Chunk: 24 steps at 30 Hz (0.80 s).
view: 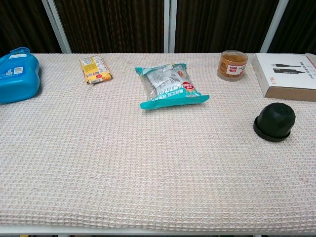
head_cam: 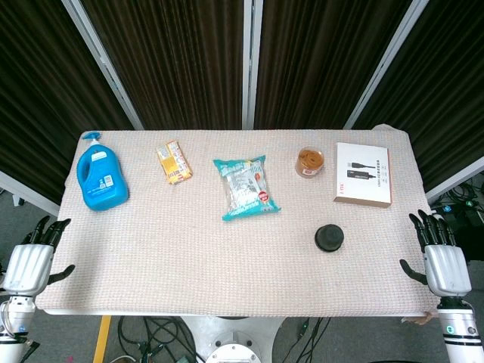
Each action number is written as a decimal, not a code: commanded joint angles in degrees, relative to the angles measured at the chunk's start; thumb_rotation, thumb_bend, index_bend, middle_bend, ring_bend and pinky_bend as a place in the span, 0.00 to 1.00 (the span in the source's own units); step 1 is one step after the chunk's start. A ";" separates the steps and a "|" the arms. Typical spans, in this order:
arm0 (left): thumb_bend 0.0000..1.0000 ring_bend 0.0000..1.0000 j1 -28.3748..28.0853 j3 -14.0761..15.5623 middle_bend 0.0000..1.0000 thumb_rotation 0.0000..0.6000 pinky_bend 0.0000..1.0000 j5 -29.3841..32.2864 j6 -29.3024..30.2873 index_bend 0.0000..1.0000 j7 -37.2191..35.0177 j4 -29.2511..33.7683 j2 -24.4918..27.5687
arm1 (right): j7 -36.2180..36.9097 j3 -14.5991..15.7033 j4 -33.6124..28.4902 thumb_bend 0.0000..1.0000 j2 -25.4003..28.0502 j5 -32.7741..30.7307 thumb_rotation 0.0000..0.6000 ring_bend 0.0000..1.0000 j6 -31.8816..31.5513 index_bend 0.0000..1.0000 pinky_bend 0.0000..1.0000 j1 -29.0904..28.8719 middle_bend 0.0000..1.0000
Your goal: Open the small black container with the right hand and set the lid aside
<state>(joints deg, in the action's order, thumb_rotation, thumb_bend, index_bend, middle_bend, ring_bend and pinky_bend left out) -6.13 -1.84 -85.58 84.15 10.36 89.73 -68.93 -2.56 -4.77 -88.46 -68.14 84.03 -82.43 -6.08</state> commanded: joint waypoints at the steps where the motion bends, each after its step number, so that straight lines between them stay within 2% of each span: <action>1: 0.13 0.08 -0.06 0.04 0.18 1.00 0.32 -0.31 0.12 0.12 -0.13 -0.07 -0.22 | -0.35 0.01 -0.05 0.12 -0.22 -0.22 1.00 0.00 0.59 0.00 0.00 -0.32 0.00; 8: 0.13 0.08 -0.41 0.51 0.18 1.00 0.32 -0.98 -0.49 0.12 -0.10 -0.41 -0.58 | -0.99 0.05 -0.44 0.12 -0.92 -0.97 1.00 0.00 2.31 0.00 0.00 -1.14 0.00; 13: 0.13 0.08 -0.28 0.46 0.18 1.00 0.32 -0.78 -0.35 0.12 -0.43 -0.02 0.02 | -2.23 -1.47 -0.26 0.12 -3.27 -4.13 1.00 0.00 4.45 0.00 0.00 -2.52 0.04; 19: 0.13 0.08 0.36 0.72 0.18 1.00 0.32 -0.01 -0.24 0.13 -0.92 -1.32 -0.35 | -0.11 -2.26 1.02 0.10 -4.60 -5.62 1.00 0.00 12.80 0.00 0.00 -7.36 0.13; 24: 0.13 0.08 0.11 0.75 0.18 1.00 0.32 -0.21 -0.59 0.14 -1.09 -1.74 -0.87 | 0.65 -2.79 0.28 0.10 -6.19 -6.77 1.00 0.00 17.74 0.00 0.00 -10.70 0.15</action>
<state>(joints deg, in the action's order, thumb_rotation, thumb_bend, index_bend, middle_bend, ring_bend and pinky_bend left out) -5.97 -1.07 -85.73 83.56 9.29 88.02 -69.78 -2.26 -7.18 -88.07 -73.43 77.90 -66.00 -15.56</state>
